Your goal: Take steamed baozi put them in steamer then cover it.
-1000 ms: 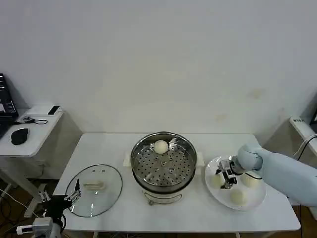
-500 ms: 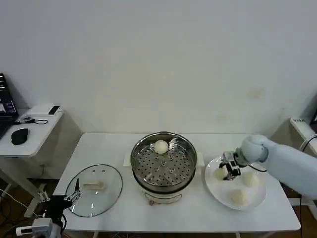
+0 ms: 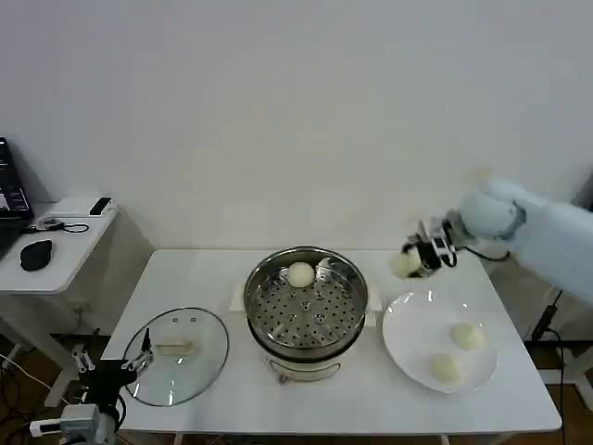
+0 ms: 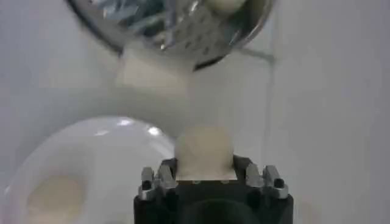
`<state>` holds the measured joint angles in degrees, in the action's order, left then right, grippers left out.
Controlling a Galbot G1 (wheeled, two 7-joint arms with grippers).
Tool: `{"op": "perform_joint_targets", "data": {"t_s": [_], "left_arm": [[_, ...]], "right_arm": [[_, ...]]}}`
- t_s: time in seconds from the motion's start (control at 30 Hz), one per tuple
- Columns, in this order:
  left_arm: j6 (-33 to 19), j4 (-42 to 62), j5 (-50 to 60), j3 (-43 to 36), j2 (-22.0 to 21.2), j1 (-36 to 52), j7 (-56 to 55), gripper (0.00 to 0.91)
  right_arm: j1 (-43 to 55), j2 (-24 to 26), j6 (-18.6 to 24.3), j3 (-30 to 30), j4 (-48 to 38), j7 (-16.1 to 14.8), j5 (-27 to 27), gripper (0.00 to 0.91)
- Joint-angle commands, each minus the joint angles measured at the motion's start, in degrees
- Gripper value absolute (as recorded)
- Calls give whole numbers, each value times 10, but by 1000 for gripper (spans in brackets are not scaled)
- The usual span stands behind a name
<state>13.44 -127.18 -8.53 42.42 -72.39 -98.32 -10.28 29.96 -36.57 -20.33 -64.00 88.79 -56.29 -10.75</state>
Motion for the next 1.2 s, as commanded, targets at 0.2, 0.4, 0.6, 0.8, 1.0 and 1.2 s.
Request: {"op": "perform_joint_targets", "data": {"t_s": [0.2, 0.4, 0.6, 0.8, 1.0, 1.2], "left_arm": [[0, -5, -1, 4, -1, 6, 0, 907], [-1, -8, -5, 21, -1, 3, 1, 907], [-1, -8, -4, 27, -2, 4, 1, 907], [-1, -6, -4, 30, -2, 5, 0, 907], [-2, -7, -4, 30, -4, 5, 0, 907], [-3, -2, -4, 30, -4, 5, -1, 907]], "right_arm": [[118, -209, -113, -88, 31, 80, -220, 635], [68, -281, -149, -106, 0, 112, -250, 635], [14, -334, -193, -95, -52, 153, -260, 635], [-19, -356, -205, -94, -77, 158, -250, 635], [-43, -373, -206, -87, -106, 158, -233, 635], [-56, -376, -205, -91, -119, 157, -223, 635]]}}
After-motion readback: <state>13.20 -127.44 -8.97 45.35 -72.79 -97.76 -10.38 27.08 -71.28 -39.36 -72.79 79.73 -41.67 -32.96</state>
